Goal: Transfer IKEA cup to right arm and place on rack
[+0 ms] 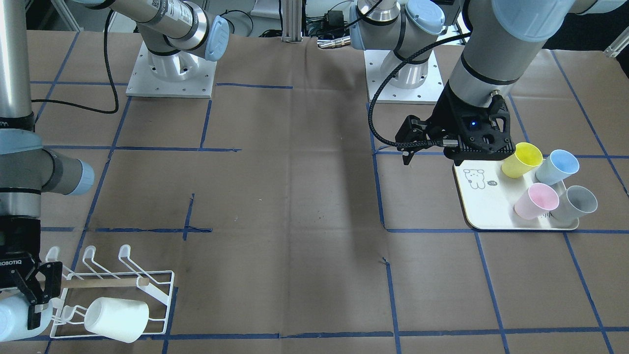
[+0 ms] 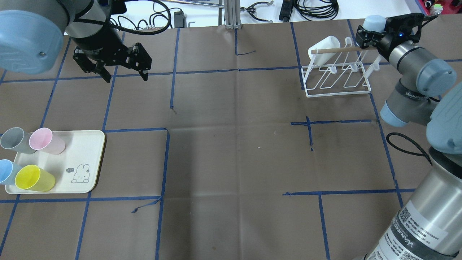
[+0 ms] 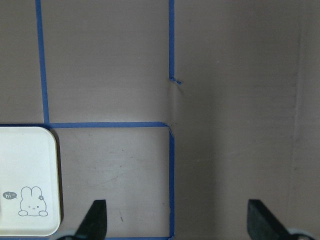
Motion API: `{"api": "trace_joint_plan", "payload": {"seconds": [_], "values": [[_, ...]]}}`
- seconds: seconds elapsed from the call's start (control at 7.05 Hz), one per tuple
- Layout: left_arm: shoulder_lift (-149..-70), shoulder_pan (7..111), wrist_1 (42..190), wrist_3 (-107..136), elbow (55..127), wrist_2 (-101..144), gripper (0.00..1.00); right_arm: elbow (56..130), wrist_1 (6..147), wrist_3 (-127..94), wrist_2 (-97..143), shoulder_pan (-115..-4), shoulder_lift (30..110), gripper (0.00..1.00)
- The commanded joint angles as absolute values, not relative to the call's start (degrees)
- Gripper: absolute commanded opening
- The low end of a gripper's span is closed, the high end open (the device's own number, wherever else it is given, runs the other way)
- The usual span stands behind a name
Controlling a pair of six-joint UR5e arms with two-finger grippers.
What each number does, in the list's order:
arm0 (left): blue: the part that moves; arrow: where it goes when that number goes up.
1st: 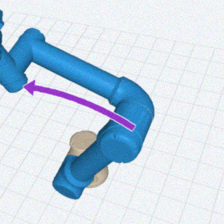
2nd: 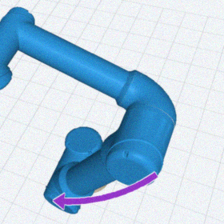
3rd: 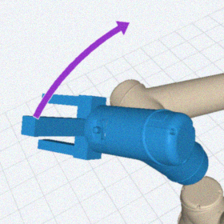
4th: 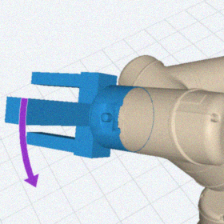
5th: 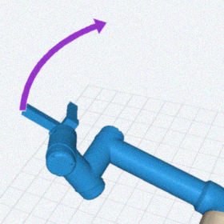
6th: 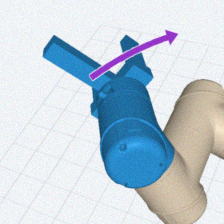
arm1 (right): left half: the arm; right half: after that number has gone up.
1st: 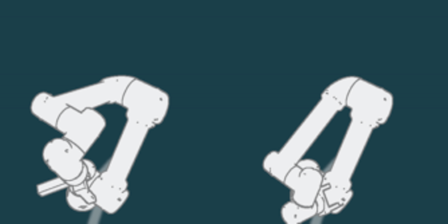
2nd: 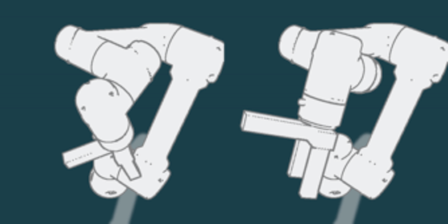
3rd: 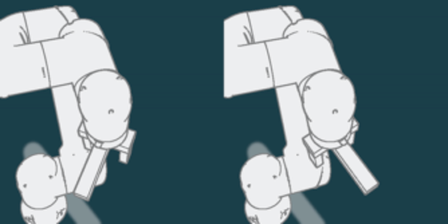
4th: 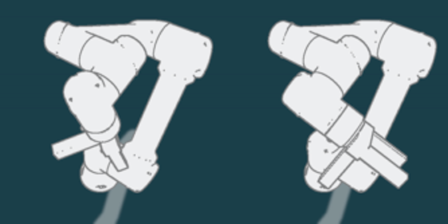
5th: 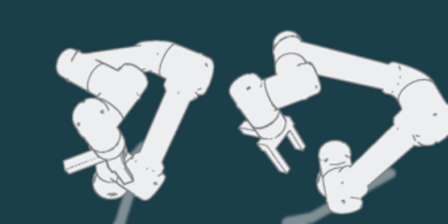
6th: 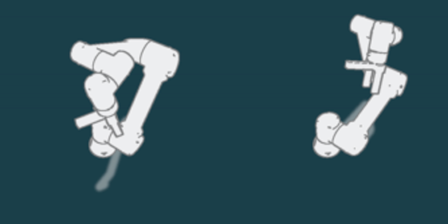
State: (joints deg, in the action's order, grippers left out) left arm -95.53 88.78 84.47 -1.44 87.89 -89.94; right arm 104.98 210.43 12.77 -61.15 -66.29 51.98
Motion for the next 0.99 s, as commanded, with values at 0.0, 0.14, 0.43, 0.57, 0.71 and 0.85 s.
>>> {"api": "trace_joint_plan", "payload": {"seconds": [0.0,0.14,0.43,0.57,0.71,0.85], "values": [[-95.54,88.86,84.46,-1.41,87.63,-90.0,1.0,105.12,209.88,10.81,-61.26,-66.36,52.03,1.0],[-95.54,88.86,84.46,-1.41,87.63,-90.0,1.0,105.12,209.62,10.81,-61.26,-66.36,52.29,1.0],[-95.54,88.86,84.46,-1.41,87.71,-90.0,1.0,104.15,204.38,10.9,-61.35,-66.27,54.91,1.0],[-95.54,88.86,84.46,-1.41,87.8,-90.0,1.0,104.15,201.39,11.25,-61.78,-66.36,58.06,1.0],[-95.54,88.86,84.46,-1.41,87.89,-90.0,1.0,104.24,195.18,11.51,-62.14,-66.36,61.49,1.0],[-95.54,88.86,84.46,-1.41,87.89,-89.91,1.0,104.67,186.85,11.51,-62.31,-66.71,65.35,1.0]]}}
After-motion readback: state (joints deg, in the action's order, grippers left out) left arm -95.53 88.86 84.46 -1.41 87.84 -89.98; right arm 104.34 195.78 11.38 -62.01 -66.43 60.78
